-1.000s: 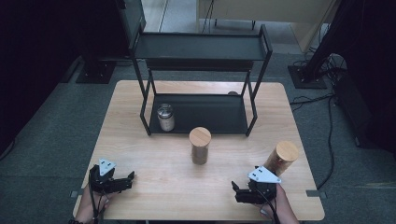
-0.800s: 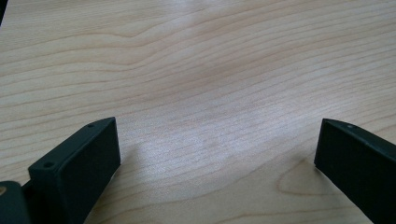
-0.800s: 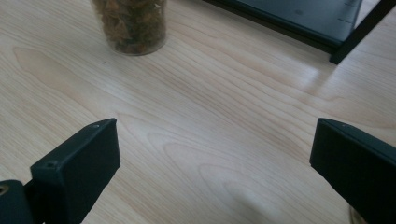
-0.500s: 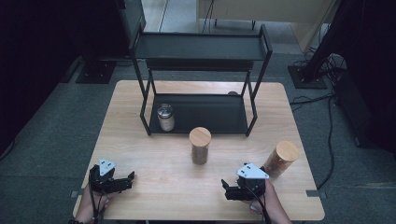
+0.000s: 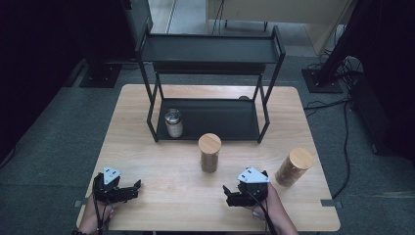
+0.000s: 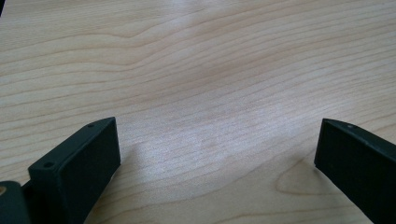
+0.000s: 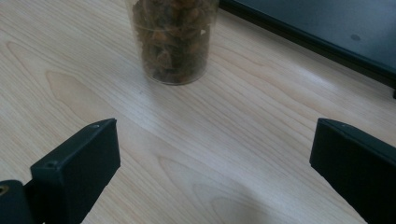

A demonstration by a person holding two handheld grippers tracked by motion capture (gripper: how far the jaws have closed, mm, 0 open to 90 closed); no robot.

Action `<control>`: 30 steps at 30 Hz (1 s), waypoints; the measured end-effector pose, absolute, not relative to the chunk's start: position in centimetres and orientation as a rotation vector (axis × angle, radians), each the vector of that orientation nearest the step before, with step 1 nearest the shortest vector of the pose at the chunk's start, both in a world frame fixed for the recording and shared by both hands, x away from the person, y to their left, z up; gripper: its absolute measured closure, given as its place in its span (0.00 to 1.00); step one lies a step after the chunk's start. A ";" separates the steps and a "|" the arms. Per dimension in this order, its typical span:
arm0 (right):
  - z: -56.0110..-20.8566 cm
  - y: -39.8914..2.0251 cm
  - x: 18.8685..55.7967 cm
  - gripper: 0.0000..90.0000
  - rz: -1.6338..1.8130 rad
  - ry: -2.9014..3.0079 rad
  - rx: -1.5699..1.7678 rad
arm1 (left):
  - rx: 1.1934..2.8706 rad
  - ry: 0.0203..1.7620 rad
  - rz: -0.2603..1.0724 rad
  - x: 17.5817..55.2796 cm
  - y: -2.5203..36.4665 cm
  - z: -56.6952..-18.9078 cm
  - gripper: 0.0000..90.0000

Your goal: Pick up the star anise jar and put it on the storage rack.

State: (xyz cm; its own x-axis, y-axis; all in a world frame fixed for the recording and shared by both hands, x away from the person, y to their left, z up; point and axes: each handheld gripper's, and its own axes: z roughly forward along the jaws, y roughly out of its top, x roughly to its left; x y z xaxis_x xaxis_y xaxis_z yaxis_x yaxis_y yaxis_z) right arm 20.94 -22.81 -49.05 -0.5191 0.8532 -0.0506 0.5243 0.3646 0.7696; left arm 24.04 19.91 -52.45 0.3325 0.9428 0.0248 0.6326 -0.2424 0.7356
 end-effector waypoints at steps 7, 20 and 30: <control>-49.1 -21.6 21.7 0.02 0.996 2.201 1.182 | 1.968 1.378 0.628 24.1 19.9 -52.4 0.01; -48.9 -20.1 23.1 0.02 1.021 2.186 1.174 | 1.972 1.377 0.632 24.1 19.9 -52.5 0.01; -48.7 -19.0 24.2 0.02 1.050 2.176 1.174 | 1.975 1.374 0.630 24.1 19.9 -52.5 0.01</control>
State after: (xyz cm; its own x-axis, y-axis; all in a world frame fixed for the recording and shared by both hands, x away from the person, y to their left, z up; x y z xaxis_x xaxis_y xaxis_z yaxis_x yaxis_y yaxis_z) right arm 24.23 -19.05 -48.69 -0.5354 0.8440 -0.0318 0.5001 0.3471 0.7933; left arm 24.05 19.87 -52.46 0.3375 0.9410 0.0242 0.6325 -0.2457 0.7346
